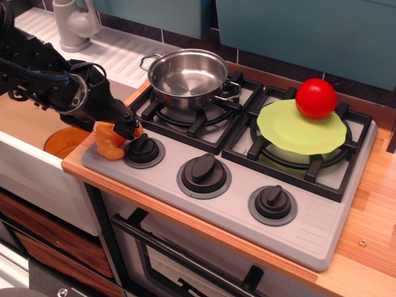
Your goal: Put apple on plate and crossaint in pot or pan on stove
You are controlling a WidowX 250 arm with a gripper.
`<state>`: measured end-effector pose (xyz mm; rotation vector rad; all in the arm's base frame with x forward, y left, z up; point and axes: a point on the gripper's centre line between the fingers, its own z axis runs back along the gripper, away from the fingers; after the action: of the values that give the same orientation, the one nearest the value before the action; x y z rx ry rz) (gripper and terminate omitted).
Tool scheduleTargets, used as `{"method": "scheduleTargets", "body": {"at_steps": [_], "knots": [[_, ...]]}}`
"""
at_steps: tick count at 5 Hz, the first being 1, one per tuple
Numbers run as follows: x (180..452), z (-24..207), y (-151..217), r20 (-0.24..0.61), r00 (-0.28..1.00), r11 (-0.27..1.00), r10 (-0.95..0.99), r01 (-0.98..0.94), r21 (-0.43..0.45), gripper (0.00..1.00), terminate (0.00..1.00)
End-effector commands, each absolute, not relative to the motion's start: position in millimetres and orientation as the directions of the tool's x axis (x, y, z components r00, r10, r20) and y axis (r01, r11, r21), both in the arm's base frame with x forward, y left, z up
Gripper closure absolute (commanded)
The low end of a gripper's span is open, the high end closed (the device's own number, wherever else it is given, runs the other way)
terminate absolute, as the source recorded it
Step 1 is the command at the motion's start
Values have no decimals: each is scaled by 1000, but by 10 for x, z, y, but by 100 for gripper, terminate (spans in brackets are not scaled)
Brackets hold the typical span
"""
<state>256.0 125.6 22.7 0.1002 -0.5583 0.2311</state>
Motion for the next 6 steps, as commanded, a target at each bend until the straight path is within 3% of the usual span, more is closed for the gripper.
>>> {"method": "scheduleTargets", "body": {"at_steps": [1,3,6], "knots": [[2585,225,1196,519,834,970,186,-240,37,100,0],[2576,207,1192,484,852,970,198,-242,29,100,0],[2709,1098,1108,404,893,964,196,-250,85,100,0]]}}
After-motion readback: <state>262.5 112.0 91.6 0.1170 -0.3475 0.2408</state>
